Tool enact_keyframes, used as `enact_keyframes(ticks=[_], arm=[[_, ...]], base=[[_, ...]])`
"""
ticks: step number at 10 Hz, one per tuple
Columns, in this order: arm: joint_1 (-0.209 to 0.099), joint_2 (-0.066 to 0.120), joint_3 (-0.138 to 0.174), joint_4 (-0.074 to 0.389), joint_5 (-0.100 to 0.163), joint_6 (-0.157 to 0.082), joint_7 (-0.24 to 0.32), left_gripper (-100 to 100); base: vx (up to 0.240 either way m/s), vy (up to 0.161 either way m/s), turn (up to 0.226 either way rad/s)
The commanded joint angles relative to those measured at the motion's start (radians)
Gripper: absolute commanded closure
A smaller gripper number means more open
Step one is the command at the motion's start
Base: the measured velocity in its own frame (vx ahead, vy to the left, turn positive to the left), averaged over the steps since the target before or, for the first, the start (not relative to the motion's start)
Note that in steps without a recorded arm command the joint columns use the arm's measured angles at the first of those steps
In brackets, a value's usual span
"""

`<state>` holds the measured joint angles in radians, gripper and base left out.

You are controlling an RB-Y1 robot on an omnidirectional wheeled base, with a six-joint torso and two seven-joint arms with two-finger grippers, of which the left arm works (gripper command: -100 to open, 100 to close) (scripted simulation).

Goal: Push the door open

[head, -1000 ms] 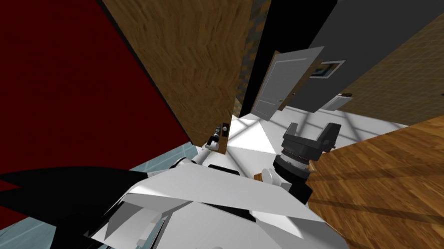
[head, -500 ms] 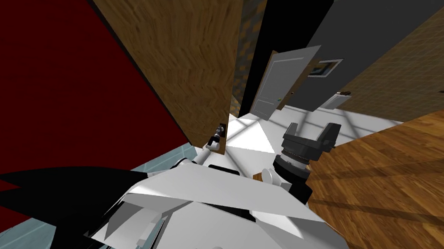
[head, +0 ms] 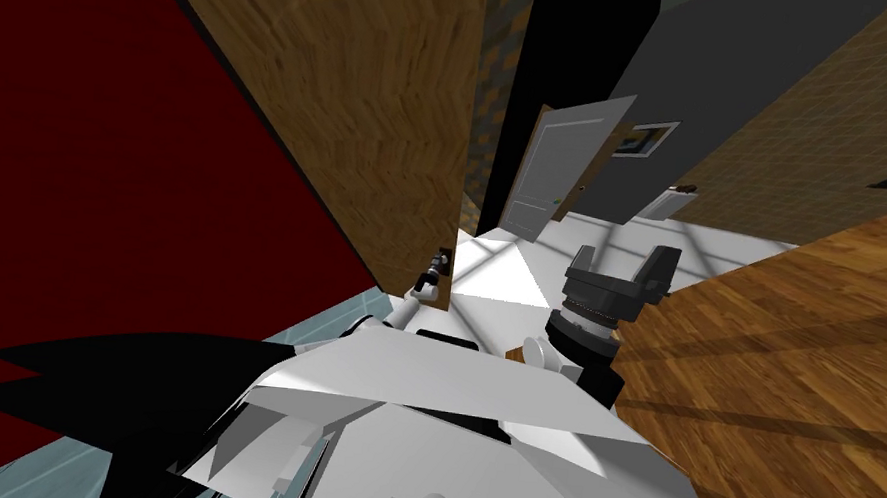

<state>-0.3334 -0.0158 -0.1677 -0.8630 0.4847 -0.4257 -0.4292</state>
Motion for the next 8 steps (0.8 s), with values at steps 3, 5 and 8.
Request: enact_keyframes(ticks=[3, 5, 8], arm=[[-0.013, 0.029, -0.011, 0.006, 0.083, -0.035, -0.066, 100], [-0.005, 0.037, -0.032, -0.004, 0.115, -0.038, -0.093, -100], [-0.002, 0.048, -0.064, -0.012, 0.176, -0.054, -0.139, -100]], base=[[0.124, 0.019, 0.050], [-0.029, 0.028, -0.006], [-0.089, 0.023, -0.006]])
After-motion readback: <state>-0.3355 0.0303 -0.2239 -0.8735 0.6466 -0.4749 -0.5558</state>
